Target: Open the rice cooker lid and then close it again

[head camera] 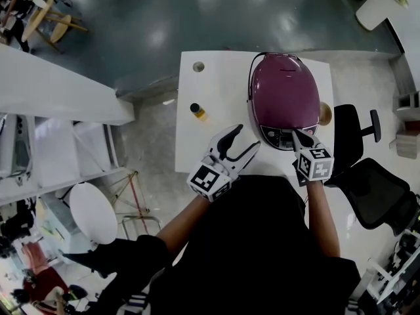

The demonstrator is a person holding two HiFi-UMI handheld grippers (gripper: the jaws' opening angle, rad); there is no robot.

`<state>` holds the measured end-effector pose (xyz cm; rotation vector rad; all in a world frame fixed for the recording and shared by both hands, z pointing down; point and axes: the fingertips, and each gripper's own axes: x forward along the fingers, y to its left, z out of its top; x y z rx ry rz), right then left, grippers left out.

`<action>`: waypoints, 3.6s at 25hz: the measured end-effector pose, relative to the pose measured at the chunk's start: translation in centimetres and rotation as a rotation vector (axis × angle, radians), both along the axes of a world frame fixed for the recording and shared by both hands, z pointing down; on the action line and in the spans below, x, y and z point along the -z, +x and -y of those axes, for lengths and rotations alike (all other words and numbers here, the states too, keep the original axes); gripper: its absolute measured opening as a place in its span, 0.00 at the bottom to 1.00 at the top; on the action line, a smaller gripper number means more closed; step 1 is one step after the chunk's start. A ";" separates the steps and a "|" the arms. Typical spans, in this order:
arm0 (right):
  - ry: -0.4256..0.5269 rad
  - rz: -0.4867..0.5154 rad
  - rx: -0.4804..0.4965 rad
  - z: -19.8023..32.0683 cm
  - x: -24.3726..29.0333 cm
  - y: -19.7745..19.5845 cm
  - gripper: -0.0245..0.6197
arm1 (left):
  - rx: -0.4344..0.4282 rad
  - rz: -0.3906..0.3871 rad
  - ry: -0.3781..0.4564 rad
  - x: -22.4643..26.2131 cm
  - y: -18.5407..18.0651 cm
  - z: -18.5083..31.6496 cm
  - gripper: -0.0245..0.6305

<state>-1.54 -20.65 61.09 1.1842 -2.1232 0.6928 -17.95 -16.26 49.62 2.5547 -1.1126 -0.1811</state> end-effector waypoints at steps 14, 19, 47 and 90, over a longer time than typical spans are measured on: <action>0.003 -0.003 -0.035 -0.4 -0.2 0.2 0.04 | -0.004 -0.017 -0.040 -1.2 -0.9 0.0 0.40; 0.020 0.001 -0.031 -0.5 -0.3 0.3 0.04 | 0.003 -0.018 -0.032 -1.2 -1.6 0.3 0.40; 0.116 0.091 -0.082 0.4 1.1 0.1 0.04 | 0.032 -0.053 -0.069 1.2 1.8 2.8 0.40; 0.322 0.293 -0.085 6.0 14.3 9.4 0.04 | 0.130 0.108 0.179 17.4 1.6 24.7 0.40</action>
